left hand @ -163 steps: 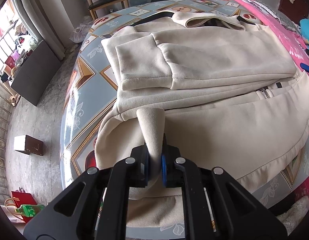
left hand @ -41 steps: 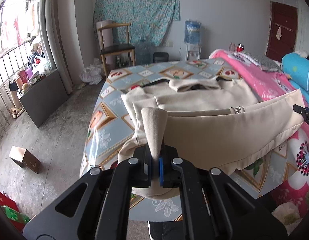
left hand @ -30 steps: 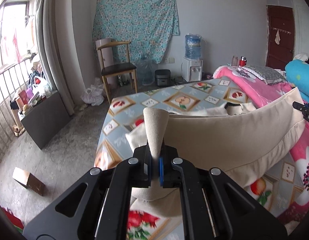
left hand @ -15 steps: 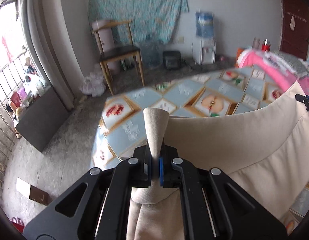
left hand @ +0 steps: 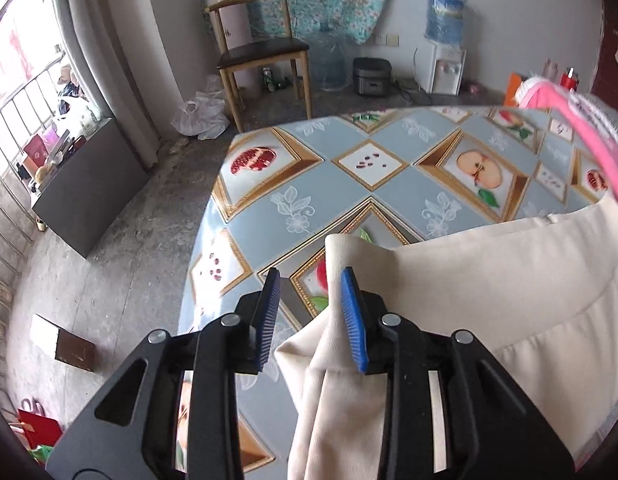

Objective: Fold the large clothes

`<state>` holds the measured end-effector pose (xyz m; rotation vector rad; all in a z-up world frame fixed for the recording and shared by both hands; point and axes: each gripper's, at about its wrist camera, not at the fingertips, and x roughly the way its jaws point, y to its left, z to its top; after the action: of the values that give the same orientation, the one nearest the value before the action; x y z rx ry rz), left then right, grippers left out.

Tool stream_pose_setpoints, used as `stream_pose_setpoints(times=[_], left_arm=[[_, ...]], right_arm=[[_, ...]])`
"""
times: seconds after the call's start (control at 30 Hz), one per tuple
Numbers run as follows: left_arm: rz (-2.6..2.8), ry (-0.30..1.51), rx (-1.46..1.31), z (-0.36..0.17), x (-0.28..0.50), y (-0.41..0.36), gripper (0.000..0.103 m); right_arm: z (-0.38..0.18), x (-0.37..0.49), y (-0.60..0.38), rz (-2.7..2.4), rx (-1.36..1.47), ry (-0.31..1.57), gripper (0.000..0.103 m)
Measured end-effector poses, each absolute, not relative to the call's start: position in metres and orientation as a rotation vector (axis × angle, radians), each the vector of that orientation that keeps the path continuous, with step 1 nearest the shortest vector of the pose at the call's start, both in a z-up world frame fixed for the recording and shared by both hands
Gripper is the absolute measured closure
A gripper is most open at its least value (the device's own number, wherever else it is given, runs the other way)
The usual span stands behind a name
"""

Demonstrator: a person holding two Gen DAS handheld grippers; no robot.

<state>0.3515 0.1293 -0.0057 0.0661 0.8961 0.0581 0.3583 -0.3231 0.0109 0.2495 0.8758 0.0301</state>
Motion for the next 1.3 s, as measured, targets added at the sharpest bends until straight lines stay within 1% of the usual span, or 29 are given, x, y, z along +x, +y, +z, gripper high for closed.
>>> stream_pose_setpoints(times=[0.03,0.1,0.23,0.33,0.4,0.53,0.67,0.7,0.77,0.8,0.83,0.87,1.07,1.17,1.23,1.3], left_arm=[[0.046,0.891,0.058,-0.001,0.344,0.13,0.073],[0.0,0.895,0.036,0.002,0.325,0.129,0.073],[-0.054,0.967,-0.023,-0.015,0.292,0.125,0.073],[-0.005,1.026,-0.012,-0.039,0.276,0.125,0.072],[0.021,1.046,-0.026,-0.052,0.271,0.129,0.071],[0.034,1.027,-0.081,-0.056,0.265,0.14,0.072],[0.057,1.021,-0.119,-0.062,0.259,0.15,0.071],[0.051,1.018,-0.141,-0.063,0.258,0.153,0.071],[0.042,1.012,-0.172,-0.064,0.255,0.158,0.071],[0.04,1.007,-0.179,-0.063,0.254,0.159,0.071],[0.041,1.003,-0.182,-0.061,0.253,0.16,0.071],[0.038,0.994,-0.187,-0.059,0.252,0.161,0.072],[0.037,0.928,-0.171,-0.039,0.251,0.158,0.072],[0.036,0.908,-0.163,-0.033,0.254,0.154,0.072],[0.027,0.895,-0.146,-0.032,0.256,0.148,0.072],[0.034,0.919,-0.088,-0.038,0.26,0.14,0.072]], right_arm=[[0.013,0.359,-0.315,0.079,0.258,0.891,0.059],[0.015,0.361,-0.292,0.182,0.258,0.929,0.055],[0.004,0.376,-0.228,0.39,0.248,1.052,0.055],[-0.013,0.387,-0.174,0.476,0.164,1.142,0.055],[-0.021,0.39,-0.145,0.477,0.075,1.151,0.055],[-0.037,0.401,-0.113,0.442,-0.065,1.159,0.055],[-0.043,0.405,-0.108,0.428,-0.08,1.172,0.056],[-0.042,0.405,-0.105,0.424,-0.085,1.169,0.06],[-0.042,0.402,-0.099,0.422,-0.117,1.15,0.071],[-0.04,0.398,-0.095,0.41,-0.15,1.136,0.083],[-0.038,0.396,-0.092,0.382,-0.185,1.125,0.092],[-0.035,0.395,-0.091,0.381,-0.186,1.118,0.096],[-0.011,0.394,-0.093,0.368,-0.138,1.044,0.098],[-0.024,0.399,-0.09,0.328,-0.176,1.039,0.098],[-0.042,0.403,-0.088,0.307,-0.19,1.055,0.098],[-0.047,0.403,-0.091,0.294,-0.171,1.04,0.098]])
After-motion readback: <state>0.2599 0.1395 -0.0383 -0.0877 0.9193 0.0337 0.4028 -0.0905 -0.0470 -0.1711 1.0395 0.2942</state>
